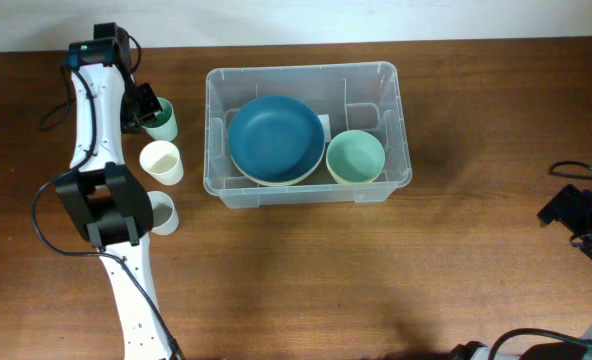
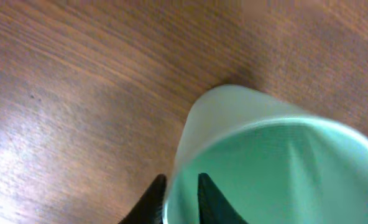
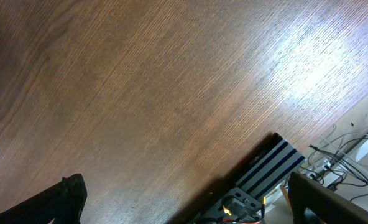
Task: Pack container
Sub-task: 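Grip the pale green cup rim with the left gripper, then carry the pale green cup into the bin's upper right corner and release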
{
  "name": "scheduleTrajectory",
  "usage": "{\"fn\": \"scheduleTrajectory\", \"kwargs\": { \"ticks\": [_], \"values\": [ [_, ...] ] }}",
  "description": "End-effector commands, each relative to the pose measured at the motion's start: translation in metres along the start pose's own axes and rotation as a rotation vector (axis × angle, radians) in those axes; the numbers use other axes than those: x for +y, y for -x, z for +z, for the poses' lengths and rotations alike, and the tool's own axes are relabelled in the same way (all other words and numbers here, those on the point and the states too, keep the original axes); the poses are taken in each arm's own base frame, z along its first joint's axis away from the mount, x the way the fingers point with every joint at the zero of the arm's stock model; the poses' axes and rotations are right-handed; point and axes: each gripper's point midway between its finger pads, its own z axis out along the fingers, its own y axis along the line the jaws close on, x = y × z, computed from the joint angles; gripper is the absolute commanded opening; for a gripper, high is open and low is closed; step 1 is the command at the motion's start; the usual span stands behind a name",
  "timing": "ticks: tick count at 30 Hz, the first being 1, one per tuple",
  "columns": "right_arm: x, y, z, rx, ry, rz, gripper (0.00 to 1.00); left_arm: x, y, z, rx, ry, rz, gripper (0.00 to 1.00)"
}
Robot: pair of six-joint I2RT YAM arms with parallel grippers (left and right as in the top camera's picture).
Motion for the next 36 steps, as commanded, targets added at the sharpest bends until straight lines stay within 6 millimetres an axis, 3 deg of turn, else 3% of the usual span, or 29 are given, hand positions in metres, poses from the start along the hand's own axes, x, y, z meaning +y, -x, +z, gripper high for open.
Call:
{"fn": "scheduleTrajectory", "kwargs": {
  "ticks": [1,2,8,11,15,18,21,25,29,36],
  "values": [
    [-0.001,-0.001,0.002,0.007,0.0,0.003,0.99,0.012,0.007,0.004,-0.005,-0.006,-0.03,0.08],
    [-0.001,0.0,0.001,0.007,0.0,0.003,0.99,0.014,0.009,0.003,-0.008,-0.007,-0.037,0.01],
    [-0.001,0.0,0.001,0.007,0.0,0.004,0.99,0.027,0.027,-0.015,-0.072,-0.023,-0.07,0.01],
    [-0.001,-0.001,0.002,0.007,0.0,0.004,0.99,0.03,0.046,-0.044,-0.165,-0.056,-0.087,0.01],
    [-0.001,-0.001,0.002,0.007,0.0,0.004,0.99,0.013,0.066,-0.105,-0.313,-0.186,-0.077,0.01],
    [-0.001,-0.001,0.002,0.007,0.0,0.003,0.99,-0.015,0.067,-0.159,-0.415,-0.317,-0.029,0.01],
    [-0.001,-0.001,0.002,0.007,0.0,0.004,0.99,-0.051,0.054,-0.209,-0.496,-0.429,0.046,0.01],
    [-0.001,-0.001,0.002,0.007,0.0,0.004,0.99,-0.109,0.022,-0.251,-0.543,-0.525,0.17,0.01],
    [-0.001,-0.001,0.002,0.007,0.0,0.003,0.99,-0.176,-0.02,-0.262,-0.546,-0.574,0.332,0.01],
    [-0.001,0.0,0.001,0.007,0.0,0.004,0.99,-0.264,-0.081,-0.239,-0.509,-0.555,0.492,0.01]
  ]
}}
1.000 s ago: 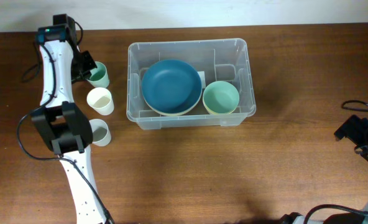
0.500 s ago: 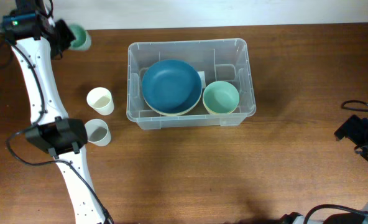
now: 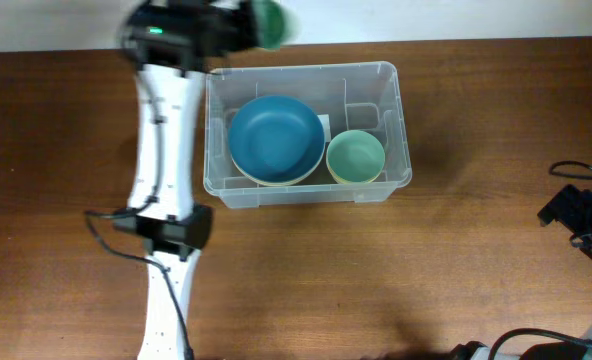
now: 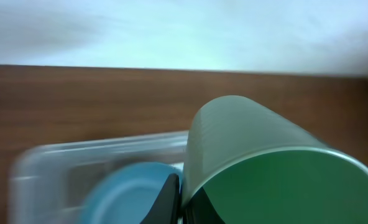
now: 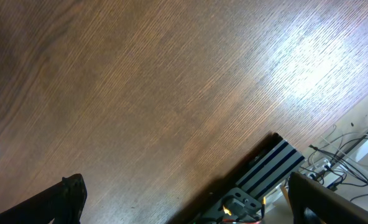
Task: Pack container
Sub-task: 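Carry the pale green cup into the bin's upper right corner and release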
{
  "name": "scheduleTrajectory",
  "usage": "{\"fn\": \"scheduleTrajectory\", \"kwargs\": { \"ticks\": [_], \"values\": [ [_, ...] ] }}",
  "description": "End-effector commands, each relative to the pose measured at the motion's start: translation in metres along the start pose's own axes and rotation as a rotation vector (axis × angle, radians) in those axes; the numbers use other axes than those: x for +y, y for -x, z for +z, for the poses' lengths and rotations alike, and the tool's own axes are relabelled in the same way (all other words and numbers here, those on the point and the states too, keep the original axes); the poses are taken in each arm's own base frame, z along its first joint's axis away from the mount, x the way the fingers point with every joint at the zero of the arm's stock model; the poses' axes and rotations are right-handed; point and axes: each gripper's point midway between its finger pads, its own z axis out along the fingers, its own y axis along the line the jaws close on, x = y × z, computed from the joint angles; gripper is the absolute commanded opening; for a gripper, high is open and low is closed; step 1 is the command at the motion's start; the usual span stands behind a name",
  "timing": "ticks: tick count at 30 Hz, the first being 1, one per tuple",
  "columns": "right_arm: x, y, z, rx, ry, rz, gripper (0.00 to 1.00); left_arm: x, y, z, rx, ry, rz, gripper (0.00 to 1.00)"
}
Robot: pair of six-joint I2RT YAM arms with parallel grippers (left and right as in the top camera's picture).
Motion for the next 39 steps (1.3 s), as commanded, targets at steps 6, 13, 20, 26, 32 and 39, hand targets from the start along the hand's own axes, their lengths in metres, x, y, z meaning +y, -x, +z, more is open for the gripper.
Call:
{"fn": "scheduleTrajectory", "kwargs": {
  "ticks": [6,13,20,26,32,39],
  "values": [
    [-0.001,0.0,0.002,0.007,0.0,0.003,0.99,-0.055,-0.049,0.051,0.104,-0.023,0.108,0.01],
    [-0.001,0.0,0.002,0.007,0.0,0.003,0.99,-0.069,-0.096,0.09,0.229,-0.017,0.139,0.01],
    [-0.001,0.0,0.002,0.007,0.0,0.003,0.99,-0.064,-0.122,0.124,0.288,-0.003,0.146,0.02],
    [-0.001,0.0,0.002,0.007,0.0,0.003,0.99,-0.052,-0.145,0.158,0.335,0.017,0.141,0.04],
    [-0.001,0.0,0.002,0.007,0.0,0.003,0.99,-0.038,-0.17,0.183,0.393,0.041,0.135,0.04],
    [-0.001,0.0,0.002,0.007,0.0,0.003,0.99,-0.034,-0.176,0.19,0.405,0.048,0.134,0.08]
  ]
}}
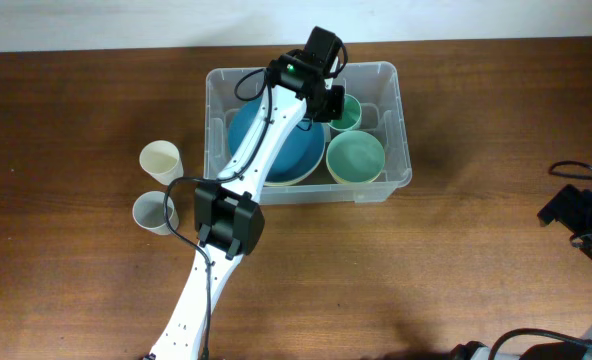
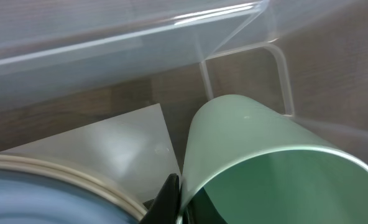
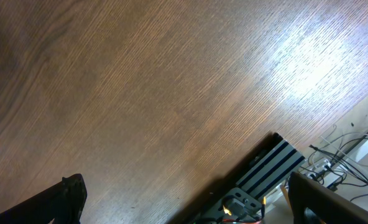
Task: Pack container
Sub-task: 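Carry the pale green cup into the bin's upper right corner and release, then move the left gripper back to the cream cup at left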
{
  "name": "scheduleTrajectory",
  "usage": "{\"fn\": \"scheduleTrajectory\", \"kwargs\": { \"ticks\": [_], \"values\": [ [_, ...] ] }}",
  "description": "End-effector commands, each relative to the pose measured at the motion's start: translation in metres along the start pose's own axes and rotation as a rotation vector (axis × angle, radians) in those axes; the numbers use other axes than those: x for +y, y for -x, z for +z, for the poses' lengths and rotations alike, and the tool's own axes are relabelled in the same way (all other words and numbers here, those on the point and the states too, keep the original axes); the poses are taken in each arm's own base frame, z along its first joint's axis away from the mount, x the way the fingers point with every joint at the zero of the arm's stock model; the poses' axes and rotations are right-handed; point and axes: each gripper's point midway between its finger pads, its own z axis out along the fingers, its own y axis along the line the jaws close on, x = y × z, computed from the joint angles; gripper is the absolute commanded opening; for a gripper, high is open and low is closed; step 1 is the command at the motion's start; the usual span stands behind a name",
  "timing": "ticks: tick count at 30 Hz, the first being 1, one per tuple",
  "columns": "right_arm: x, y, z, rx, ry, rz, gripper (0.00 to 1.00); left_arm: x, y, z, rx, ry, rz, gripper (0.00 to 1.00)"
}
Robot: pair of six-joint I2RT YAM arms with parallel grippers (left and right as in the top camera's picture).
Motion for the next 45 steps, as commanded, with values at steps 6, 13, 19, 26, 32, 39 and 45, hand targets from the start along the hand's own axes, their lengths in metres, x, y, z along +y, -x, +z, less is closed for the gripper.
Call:
{"fn": "scheduleTrajectory", "kwargs": {
  "ticks": [6,13,19,26,32,39,45],
  "values": [
    [-0.001,-0.001,0.002,0.007,0.0,0.003,0.99,0.003,0.003,0.004,-0.013,0.005,0.018,0.21],
    [-0.001,-0.001,0.002,0.007,0.0,0.003,0.99,0.001,0.009,0.003,-0.036,-0.003,0.021,0.35],
    [-0.001,-0.001,0.002,0.007,0.0,0.003,0.99,-0.006,0.023,-0.013,-0.088,-0.023,0.028,0.45],
    [-0.001,-0.001,0.002,0.007,0.0,0.003,0.99,-0.023,0.048,-0.057,-0.204,-0.076,0.046,0.58],
    [-0.001,-0.001,0.002,0.007,0.0,0.003,0.99,-0.037,0.065,-0.12,-0.3,-0.138,0.08,0.68],
    [-0.001,-0.001,0.002,0.007,0.0,0.003,0.99,0.038,0.078,-0.228,-0.427,0.051,-0.027,0.85],
    [-0.001,-0.001,0.002,0.007,0.0,0.003,0.99,0.118,0.054,-0.298,-0.419,0.153,-0.188,0.87]
  ]
}}
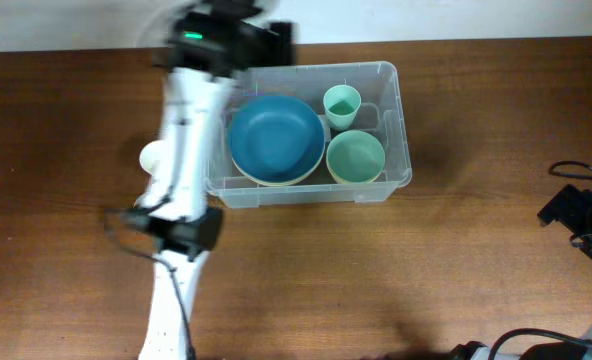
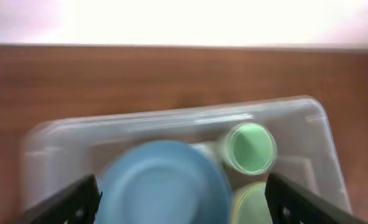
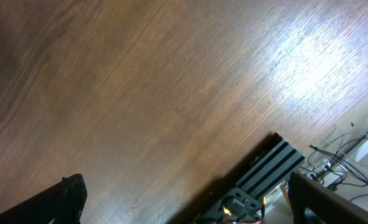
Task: Pack container
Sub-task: 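Move the left gripper back to the cream cup at left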
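Note:
A clear plastic container point(image 1: 396, 120) holds a blue plate point(image 1: 276, 138), a pale green bowl point(image 1: 355, 157) and a green cup point(image 1: 342, 105), which stands upright in the back right compartment. My left gripper point(image 1: 266, 38), blurred, hovers over the container's far left corner. In the left wrist view it point(image 2: 184, 205) is open and empty, high above the plate point(image 2: 162, 183), with the cup point(image 2: 251, 147) below to the right. My right gripper point(image 3: 184, 190) is open over bare wood at the table's right end.
A cream cup point(image 1: 151, 158) stands left of the container, half hidden behind my left arm. The right arm's base and cables point(image 1: 576, 215) sit at the right edge. In the right wrist view the table's edge and an aluminium rail point(image 3: 268, 167) show.
My left gripper has let go of the green cup, which now stands in the container's back right compartment. The gripper is open, higher up and further left. The right arm has not moved.
My left gripper was shut on the green cup on the table left of the container, beside two pale cups. Then it held the cup high beyond the container's back rim, then down inside the back right compartment. Now the cup stands there alone.

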{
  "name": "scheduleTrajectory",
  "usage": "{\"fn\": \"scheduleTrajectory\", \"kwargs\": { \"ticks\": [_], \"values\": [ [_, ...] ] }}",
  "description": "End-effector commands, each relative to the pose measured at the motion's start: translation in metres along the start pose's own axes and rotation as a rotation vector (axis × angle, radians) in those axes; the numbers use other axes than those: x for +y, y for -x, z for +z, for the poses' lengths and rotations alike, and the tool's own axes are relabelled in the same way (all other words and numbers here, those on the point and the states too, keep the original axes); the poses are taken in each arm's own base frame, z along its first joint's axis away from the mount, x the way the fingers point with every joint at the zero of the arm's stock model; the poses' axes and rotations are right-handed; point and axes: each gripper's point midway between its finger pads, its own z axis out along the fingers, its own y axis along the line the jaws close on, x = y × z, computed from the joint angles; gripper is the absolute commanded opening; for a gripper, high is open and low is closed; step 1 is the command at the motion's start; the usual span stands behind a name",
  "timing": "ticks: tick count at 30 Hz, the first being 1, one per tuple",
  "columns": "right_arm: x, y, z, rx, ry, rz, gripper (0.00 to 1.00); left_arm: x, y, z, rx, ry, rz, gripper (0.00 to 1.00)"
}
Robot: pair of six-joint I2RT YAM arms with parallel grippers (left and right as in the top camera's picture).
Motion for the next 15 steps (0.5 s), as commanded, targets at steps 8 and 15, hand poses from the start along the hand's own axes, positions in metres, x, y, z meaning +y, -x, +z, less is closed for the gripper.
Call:
{"fn": "scheduleTrajectory", "kwargs": {
  "ticks": [8,15],
  "values": [
    [-0.001,0.0,0.002,0.007,0.0,0.003,0.99,0.127,0.002,-0.077,0.014,0.132,-0.258,0.87],
    [-0.001,0.0,0.002,0.007,0.0,0.003,0.99,0.15,-0.011,-0.065,0.096,0.118,-0.267,0.87]
  ]
}}
